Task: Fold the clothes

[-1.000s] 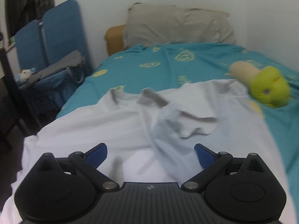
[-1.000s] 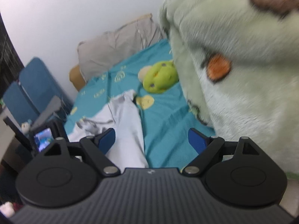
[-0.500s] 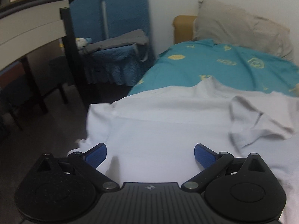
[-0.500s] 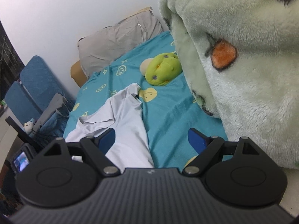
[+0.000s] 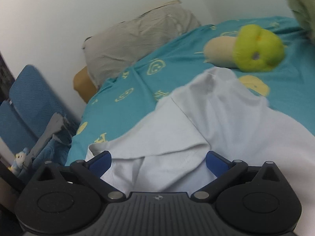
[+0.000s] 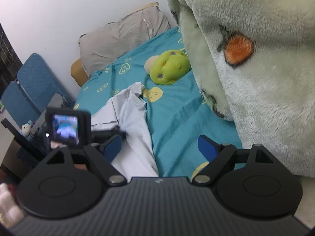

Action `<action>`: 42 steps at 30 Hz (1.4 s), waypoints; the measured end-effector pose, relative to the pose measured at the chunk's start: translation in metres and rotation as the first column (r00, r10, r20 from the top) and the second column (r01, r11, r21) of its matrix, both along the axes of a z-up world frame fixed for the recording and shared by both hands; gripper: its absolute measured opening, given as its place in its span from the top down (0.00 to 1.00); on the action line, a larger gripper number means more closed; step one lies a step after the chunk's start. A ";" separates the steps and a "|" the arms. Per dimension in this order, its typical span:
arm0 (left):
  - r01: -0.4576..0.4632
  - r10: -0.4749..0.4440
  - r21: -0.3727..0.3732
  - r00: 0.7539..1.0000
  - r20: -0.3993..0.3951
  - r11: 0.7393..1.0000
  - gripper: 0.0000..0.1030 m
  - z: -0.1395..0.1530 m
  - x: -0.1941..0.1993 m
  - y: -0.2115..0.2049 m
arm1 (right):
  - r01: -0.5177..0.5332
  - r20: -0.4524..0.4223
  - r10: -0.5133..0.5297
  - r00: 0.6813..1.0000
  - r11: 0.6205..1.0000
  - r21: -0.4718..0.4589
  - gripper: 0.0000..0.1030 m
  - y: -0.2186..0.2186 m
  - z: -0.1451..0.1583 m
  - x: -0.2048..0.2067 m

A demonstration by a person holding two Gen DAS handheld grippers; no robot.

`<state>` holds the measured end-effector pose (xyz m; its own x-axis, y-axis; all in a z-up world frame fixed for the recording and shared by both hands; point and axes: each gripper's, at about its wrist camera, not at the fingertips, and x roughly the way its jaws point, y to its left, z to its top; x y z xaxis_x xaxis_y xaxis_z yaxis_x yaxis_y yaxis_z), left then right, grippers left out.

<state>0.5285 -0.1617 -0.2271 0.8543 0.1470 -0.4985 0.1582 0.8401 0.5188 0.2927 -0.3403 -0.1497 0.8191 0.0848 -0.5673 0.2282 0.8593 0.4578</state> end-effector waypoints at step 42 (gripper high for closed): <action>-0.704 0.131 -0.496 0.633 -0.763 0.509 0.33 0.108 -0.457 0.315 | -0.220 -0.068 0.210 0.975 0.954 -0.203 0.16 0.069 0.005 -0.045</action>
